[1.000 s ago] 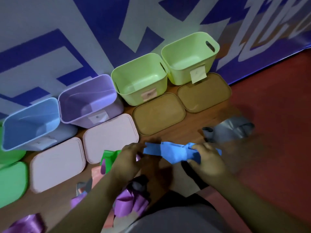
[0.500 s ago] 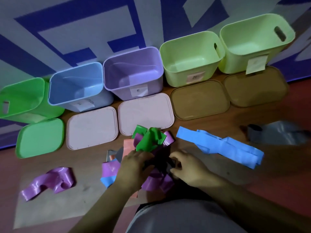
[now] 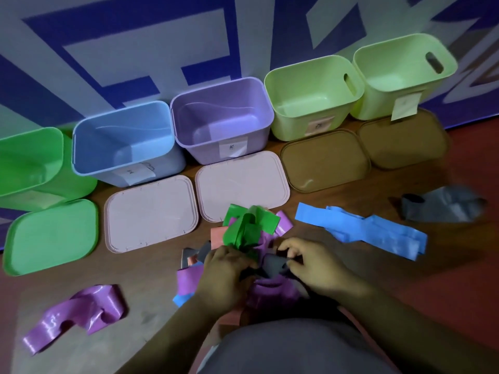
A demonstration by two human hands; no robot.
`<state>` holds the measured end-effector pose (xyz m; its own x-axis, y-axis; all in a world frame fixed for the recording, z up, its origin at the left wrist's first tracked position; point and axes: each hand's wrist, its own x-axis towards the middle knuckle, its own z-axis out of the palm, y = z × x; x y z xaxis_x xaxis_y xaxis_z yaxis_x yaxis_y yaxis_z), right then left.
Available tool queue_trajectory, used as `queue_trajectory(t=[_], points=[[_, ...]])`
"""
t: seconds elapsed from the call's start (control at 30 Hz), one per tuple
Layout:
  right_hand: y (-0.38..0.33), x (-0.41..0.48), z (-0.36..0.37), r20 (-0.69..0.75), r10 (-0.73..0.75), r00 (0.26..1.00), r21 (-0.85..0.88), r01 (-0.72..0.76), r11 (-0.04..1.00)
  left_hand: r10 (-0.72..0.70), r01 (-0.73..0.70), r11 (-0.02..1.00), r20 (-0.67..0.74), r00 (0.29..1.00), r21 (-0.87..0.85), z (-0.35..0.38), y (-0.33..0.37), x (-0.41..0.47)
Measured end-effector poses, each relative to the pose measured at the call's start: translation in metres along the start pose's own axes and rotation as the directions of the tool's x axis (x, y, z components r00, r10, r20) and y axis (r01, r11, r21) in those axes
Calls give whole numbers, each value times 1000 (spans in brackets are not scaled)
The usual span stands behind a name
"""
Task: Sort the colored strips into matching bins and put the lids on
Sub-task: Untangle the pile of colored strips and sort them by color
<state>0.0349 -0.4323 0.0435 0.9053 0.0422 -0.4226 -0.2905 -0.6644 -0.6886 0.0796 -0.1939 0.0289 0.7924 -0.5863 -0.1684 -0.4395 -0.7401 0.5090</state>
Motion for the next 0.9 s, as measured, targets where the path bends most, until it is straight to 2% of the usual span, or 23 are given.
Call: queue_trajectory(t=[0.1,0.2,0.33,0.43,0.67,0.77,0.9], points=[[-21,0,-25,-37,-41,998,-26,40,999,-21,9,992,-91,996,-125,-8,-1,2],[-45,1,-51,-16,-44,999,53,45,998,-171,104,931,-167,971,-350,-27,-2,3],[-77,3,-77,-64,-53,997,97,59,994,-254,171,761,-45,966,-626,-59,0,2],[-101,3,-90,-120,-76,990,174,96,980,-224,150,728,-26,974,-669,-76,-1,2],[-140,9,-110,-264,-131,956,376,227,898,-54,32,621,-1,999,-783,-98,-4,-4],[-145,8,-117,-364,-106,925,361,245,900,-31,33,583,19,999,-812,-101,-5,-7],[-132,0,-125,-391,-73,917,331,214,919,-5,24,575,26,1000,-818,-106,2,-3]])
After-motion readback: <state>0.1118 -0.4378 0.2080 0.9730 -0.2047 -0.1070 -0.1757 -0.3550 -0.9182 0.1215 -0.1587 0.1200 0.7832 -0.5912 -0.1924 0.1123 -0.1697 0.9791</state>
